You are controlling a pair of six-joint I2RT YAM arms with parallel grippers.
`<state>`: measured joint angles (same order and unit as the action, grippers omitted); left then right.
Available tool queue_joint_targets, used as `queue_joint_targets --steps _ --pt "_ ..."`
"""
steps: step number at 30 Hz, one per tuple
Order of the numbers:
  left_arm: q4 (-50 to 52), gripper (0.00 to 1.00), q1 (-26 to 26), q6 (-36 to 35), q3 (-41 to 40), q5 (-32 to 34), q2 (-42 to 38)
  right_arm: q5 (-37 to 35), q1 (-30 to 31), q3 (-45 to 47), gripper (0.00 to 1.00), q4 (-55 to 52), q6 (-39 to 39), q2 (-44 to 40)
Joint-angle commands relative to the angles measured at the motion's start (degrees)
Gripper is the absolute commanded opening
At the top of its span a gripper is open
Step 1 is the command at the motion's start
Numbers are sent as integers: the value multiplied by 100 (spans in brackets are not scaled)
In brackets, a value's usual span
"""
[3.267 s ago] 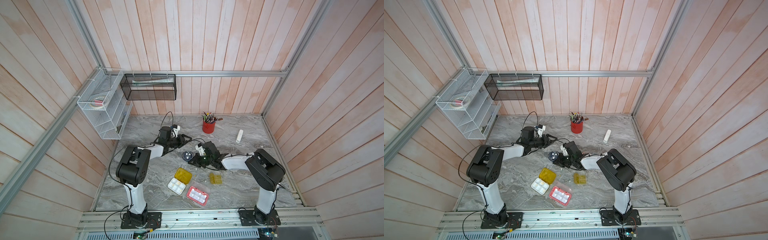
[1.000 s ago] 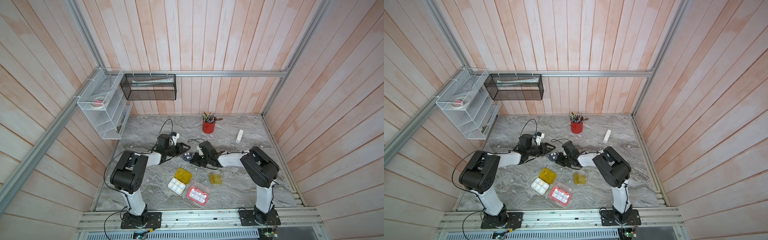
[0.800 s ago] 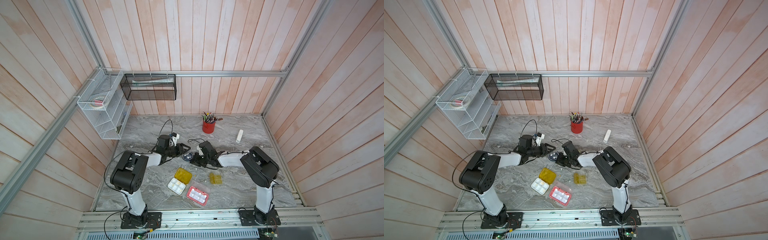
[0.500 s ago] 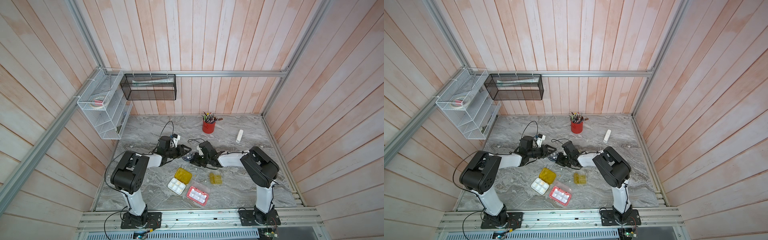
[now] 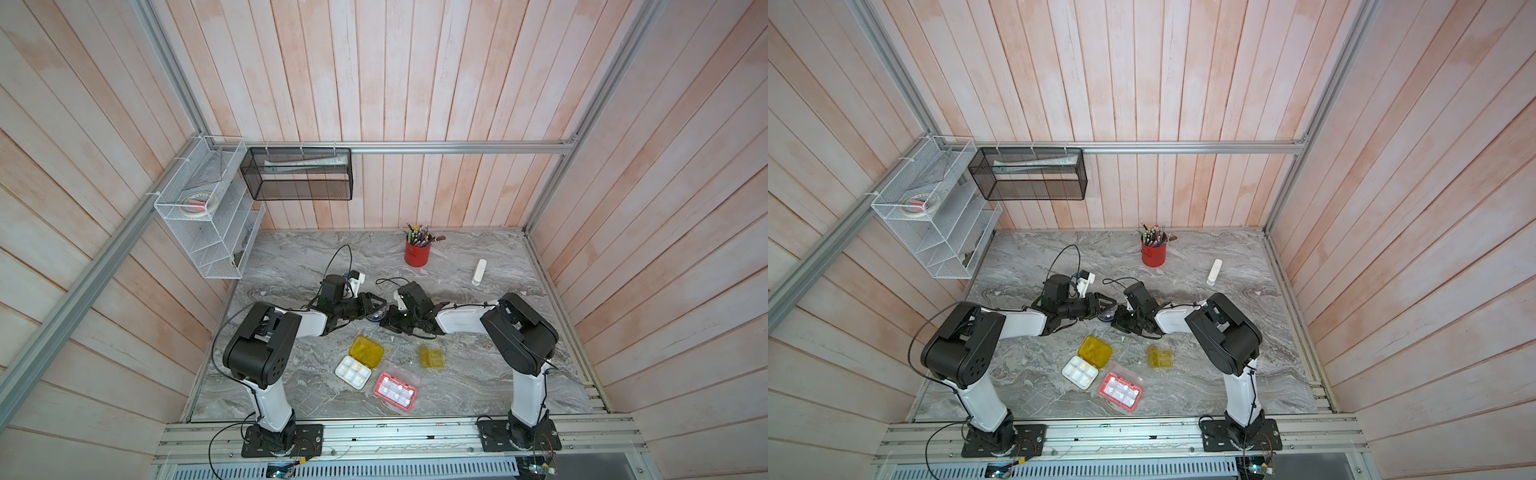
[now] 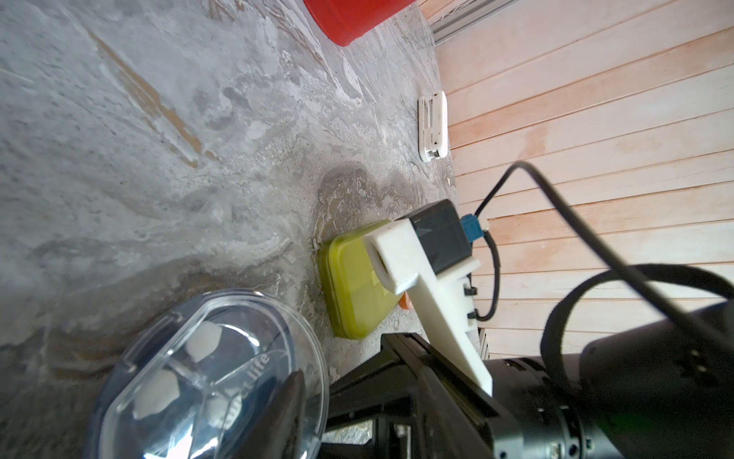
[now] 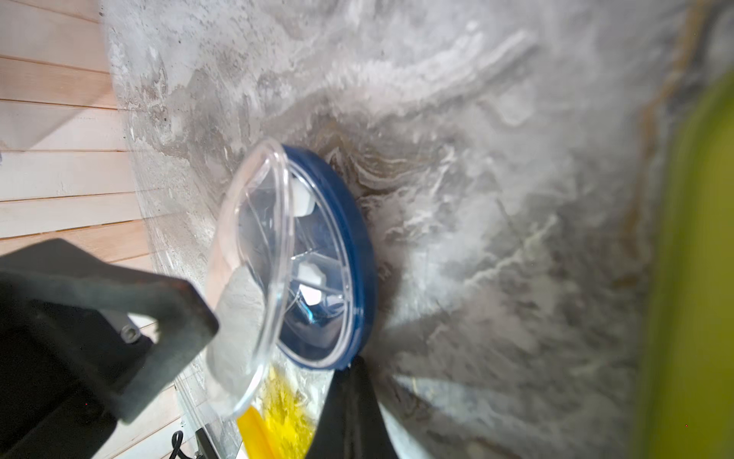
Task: Close pillboxes
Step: Close the lid on the pillbox.
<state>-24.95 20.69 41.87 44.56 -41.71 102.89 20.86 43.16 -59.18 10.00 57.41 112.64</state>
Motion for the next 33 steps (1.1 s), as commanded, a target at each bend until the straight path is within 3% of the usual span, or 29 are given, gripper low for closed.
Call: queue_joint_targets --steps 1,33 --pt "-70 48 32 32 -161 76 108 -144 17 -6 0 -158 -45 48" --pt "-442 48 58 120 -465 79 346 -130 0 100 0 -77 -28 -5"
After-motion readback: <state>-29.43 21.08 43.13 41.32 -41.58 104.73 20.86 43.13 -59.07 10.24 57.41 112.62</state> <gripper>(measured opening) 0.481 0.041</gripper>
